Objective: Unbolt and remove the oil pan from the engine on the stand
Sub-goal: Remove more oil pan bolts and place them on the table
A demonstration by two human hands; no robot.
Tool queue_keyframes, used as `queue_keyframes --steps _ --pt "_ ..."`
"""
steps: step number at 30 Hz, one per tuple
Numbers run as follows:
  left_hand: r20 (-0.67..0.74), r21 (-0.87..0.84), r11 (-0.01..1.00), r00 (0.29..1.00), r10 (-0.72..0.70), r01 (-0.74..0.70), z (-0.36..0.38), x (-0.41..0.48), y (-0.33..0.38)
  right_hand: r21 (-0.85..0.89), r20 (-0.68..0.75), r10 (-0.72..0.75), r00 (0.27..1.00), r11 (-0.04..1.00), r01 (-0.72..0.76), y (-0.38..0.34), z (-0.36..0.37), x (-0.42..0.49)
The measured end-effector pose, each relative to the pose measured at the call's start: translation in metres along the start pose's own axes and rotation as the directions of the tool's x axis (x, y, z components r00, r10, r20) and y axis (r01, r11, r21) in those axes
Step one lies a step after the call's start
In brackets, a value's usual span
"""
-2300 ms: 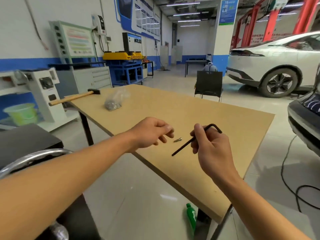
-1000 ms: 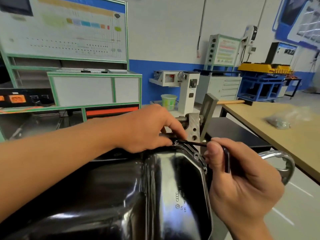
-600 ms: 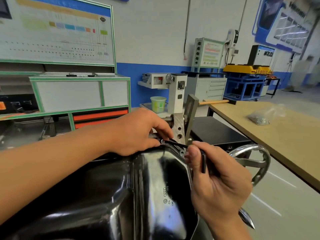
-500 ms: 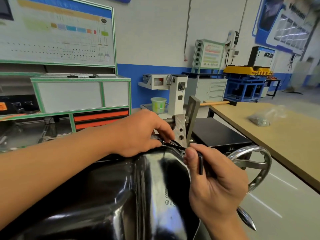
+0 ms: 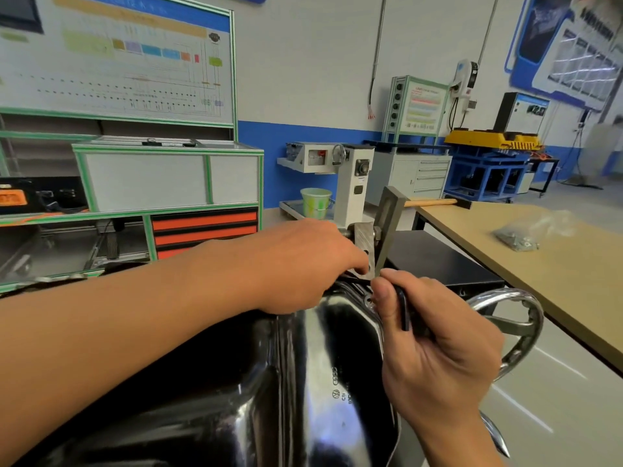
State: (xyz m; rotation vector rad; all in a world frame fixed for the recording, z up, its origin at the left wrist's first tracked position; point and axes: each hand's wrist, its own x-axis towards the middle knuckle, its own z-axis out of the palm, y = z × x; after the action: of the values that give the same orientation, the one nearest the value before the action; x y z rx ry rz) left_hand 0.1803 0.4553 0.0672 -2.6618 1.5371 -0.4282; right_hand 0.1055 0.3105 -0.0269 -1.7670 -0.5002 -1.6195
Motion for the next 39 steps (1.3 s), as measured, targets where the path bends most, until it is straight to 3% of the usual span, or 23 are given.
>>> queue_keyframes --steps 3,6,8,13,16,20,24,29,36,39 --pt "0.014 -0.003 1.000 1.000 0.021 -0.021 0.001 0.002 0.004 0.016 0.046 0.001 0.999 1.000 -0.002 0.000 -0.001 0.001" --pt "0.009 -0.195 0.981 1.000 0.018 -0.016 -0.001 -0.004 -0.003 0.070 0.102 0.007 0.995 0.997 -0.014 -0.002 0.001 -0.002" --pt "-0.029 -0.280 0.958 0.998 0.054 -0.060 -0.004 -0.007 -0.005 0.146 0.092 0.071 0.993 0.986 -0.084 0.001 0.003 -0.003" --pt "-0.157 -0.307 0.936 0.979 0.128 -0.171 -0.006 -0.006 -0.002 0.319 0.061 0.241 0.969 0.915 -0.247 0.006 0.008 0.002" --pt "-0.199 -0.325 0.932 0.975 0.097 -0.159 -0.006 -0.005 -0.004 0.418 0.066 0.364 0.929 0.835 -0.357 0.001 0.015 0.002" --pt "-0.282 -0.378 0.916 0.959 0.026 -0.136 -0.002 -0.001 -0.002 0.582 0.052 0.582 0.811 0.643 -0.499 -0.006 0.025 0.003" --pt "-0.333 -0.359 0.922 0.943 0.020 -0.146 0.005 0.002 0.000 0.519 -0.044 0.543 0.839 0.730 -0.445 -0.011 0.030 -0.002" --pt "-0.170 -0.471 0.863 0.979 0.112 -0.181 0.003 -0.003 -0.008 0.506 -0.100 0.516 0.851 0.763 -0.403 -0.013 0.036 -0.010" --pt "-0.297 -0.346 0.933 0.955 -0.006 -0.102 0.008 0.002 -0.008 0.465 -0.145 0.459 0.876 0.814 -0.349 -0.005 0.040 -0.014" --pt "-0.299 -0.394 0.904 0.953 0.043 -0.164 0.008 0.001 -0.011 0.385 -0.144 0.383 0.912 0.871 -0.305 -0.003 0.039 -0.014"
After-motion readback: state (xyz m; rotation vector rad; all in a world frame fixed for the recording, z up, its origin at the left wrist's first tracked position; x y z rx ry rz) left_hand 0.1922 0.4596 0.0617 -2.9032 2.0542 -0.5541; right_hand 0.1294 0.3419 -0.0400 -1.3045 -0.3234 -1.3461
